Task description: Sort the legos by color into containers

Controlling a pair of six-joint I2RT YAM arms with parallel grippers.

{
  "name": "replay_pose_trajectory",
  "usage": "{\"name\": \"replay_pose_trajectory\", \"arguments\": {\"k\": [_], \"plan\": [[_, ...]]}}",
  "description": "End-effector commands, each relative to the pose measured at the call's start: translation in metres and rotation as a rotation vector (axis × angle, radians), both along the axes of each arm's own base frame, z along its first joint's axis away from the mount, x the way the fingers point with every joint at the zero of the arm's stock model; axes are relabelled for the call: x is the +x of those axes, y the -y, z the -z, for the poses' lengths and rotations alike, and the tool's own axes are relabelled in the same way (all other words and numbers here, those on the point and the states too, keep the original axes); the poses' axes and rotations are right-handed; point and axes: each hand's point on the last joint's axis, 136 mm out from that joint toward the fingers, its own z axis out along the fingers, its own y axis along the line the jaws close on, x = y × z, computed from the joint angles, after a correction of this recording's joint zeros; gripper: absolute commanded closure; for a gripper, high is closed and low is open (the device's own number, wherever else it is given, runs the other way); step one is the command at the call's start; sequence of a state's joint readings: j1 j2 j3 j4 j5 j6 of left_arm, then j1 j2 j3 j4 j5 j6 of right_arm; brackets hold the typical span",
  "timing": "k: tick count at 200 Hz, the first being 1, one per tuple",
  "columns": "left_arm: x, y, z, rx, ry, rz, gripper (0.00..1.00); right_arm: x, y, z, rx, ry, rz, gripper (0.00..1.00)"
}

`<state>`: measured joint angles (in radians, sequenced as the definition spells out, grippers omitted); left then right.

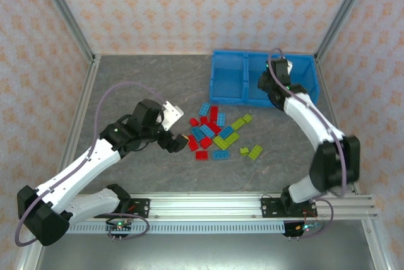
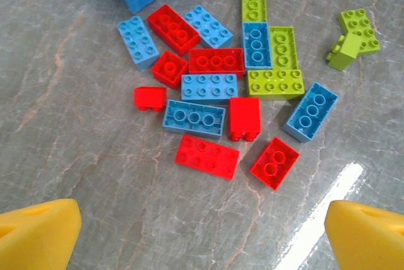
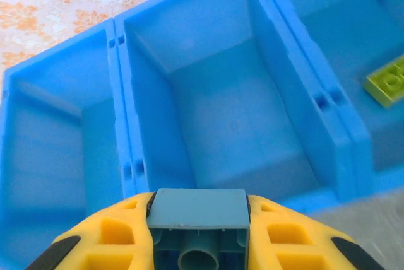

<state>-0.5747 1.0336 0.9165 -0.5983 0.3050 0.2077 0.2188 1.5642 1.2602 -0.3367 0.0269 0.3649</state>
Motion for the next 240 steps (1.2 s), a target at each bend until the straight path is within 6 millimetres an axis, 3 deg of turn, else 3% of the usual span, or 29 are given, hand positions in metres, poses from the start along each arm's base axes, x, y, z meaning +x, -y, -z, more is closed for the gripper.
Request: {"name": "replay_pose_trajectory", "arguments": {"k": [1,22,43,60,86,105,121,153,175,191,217,240], "plan": [[0.000,-0.013,0.001,0.044,0.043,-0.035,0.00,0.038,0.005,0.031,0.011,-0.074,-0.003,0.77],[0.001,-0.018,0.001,0.056,0.061,-0.059,0.00,0.063,0.005,0.057,0.064,-0.141,0.005,0.71],[0.005,-0.025,0.004,0.085,0.071,-0.090,0.00,0.075,0.006,0.075,0.090,-0.201,0.005,0.64],[0.009,-0.028,0.004,0.095,0.076,-0.119,0.00,0.074,0.003,0.067,0.096,-0.218,-0.022,0.45],[0.015,-0.031,0.004,0.073,0.052,-0.196,0.00,0.055,0.006,0.038,0.113,-0.157,-0.014,0.40],[0.021,-0.037,0.000,0.048,0.010,-0.293,0.00,0.028,0.001,0.014,0.148,-0.116,-0.023,0.39],[0.027,-0.042,-0.009,0.016,-0.050,-0.430,0.00,-0.008,-0.007,-0.004,0.175,-0.110,-0.049,0.38],[0.044,-0.034,-0.002,-0.140,-0.173,-0.668,0.05,-0.098,-0.057,-0.025,0.254,-0.152,-0.233,0.33],[0.062,-0.013,0.018,-0.210,-0.256,-0.716,0.08,-0.154,-0.099,-0.018,0.311,-0.213,-0.396,0.29],[0.077,-0.003,0.040,-0.190,-0.329,-0.777,0.11,-0.186,-0.116,-0.016,0.347,-0.248,-0.450,0.27],[0.100,0.010,0.081,-0.116,-0.422,-0.849,0.18,-0.215,-0.121,0.004,0.303,-0.343,-0.444,0.26],[0.120,0.028,0.109,-0.150,-0.475,-0.881,0.21,-0.225,-0.111,0.018,0.233,-0.385,-0.404,0.26]]}}
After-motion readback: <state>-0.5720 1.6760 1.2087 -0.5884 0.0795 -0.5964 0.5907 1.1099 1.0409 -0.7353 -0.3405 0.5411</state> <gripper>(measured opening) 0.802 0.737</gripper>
